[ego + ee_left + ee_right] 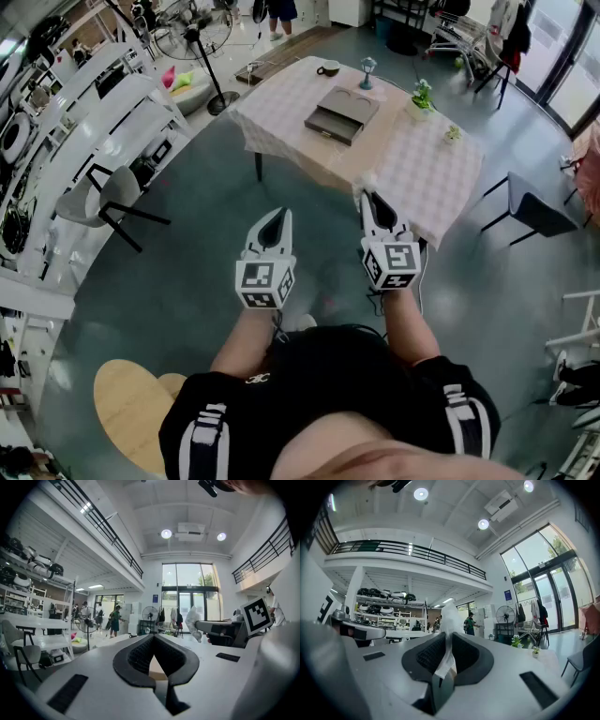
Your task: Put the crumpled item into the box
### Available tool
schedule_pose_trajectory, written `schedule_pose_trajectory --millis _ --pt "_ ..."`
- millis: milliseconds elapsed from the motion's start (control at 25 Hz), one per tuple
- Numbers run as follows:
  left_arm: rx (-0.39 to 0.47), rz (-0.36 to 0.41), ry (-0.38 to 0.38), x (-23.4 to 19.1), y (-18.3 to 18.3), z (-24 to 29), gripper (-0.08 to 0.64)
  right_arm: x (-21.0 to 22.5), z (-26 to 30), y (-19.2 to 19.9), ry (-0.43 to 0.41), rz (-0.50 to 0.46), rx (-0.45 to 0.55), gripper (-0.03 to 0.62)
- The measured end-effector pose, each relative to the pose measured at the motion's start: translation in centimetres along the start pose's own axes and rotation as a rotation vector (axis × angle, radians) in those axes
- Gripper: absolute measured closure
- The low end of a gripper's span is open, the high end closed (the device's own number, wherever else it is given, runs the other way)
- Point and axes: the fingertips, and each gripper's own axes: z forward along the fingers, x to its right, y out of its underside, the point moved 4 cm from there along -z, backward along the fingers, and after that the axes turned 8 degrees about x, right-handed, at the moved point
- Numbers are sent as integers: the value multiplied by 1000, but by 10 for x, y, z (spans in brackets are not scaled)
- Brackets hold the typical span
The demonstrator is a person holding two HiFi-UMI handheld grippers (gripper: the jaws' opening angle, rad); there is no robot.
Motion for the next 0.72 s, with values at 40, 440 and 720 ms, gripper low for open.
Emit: schedule_pose_trajectory --millis 40,440,720 --pt "1 0 1 0 -1 -1 569 -1 -1 -1 2 0 2 549" --pt "13 -6 4 -12 -1 0 569 -14 7 -2 -21 26 26 548" --pt "28 -10 38 -39 0 9 569 -30 27 3 5 24 25 548"
